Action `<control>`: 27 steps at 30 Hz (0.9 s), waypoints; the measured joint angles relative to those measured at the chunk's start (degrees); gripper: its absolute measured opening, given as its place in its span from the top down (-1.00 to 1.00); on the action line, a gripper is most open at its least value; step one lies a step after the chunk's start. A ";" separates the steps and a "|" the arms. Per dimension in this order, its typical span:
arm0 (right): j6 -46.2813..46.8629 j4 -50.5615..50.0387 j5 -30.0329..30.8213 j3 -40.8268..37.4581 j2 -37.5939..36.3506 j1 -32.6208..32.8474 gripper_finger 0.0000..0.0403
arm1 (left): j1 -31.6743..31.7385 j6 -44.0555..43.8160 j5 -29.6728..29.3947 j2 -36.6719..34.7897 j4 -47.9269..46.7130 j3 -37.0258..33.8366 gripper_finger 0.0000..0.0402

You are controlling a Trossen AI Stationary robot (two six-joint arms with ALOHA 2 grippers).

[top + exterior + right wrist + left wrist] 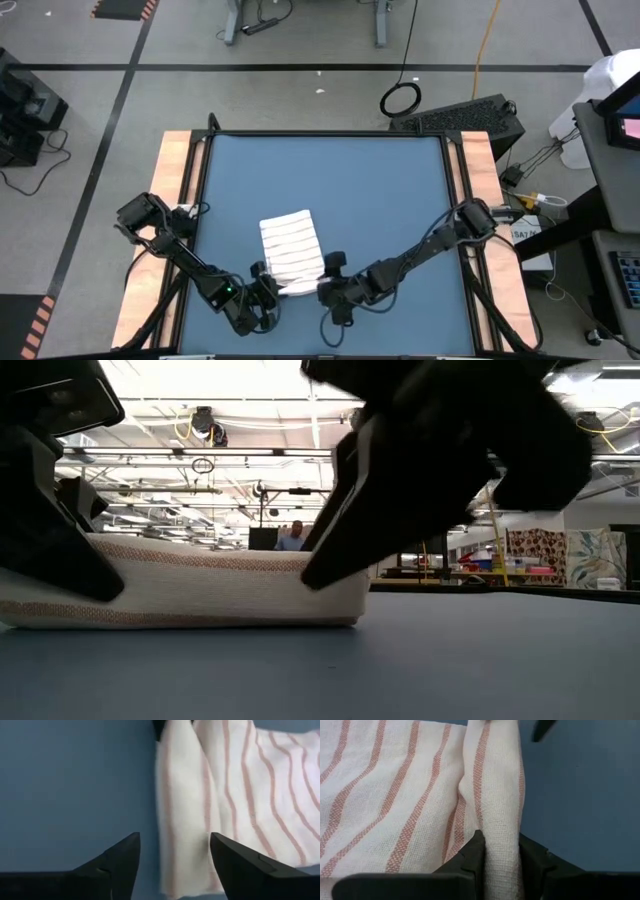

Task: Roll towel
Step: Roll the white towel

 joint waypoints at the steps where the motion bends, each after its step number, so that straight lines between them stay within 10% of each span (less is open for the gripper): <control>1: -0.31 -0.33 -0.01 0.00 0.11 -0.46 -0.14 | 0.00 0.00 0.00 0.00 0.02 0.00 0.57; 17: 6.95 -1.25 -22.49 0.15 0.85 -8.93 0.43 | 0.00 3.44 -0.09 0.11 0.03 0.24 0.52; 27: 14.54 -3.95 -30.87 0.26 0.88 -10.55 0.82 | -0.02 12.49 -5.20 -1.60 -0.68 2.68 -0.41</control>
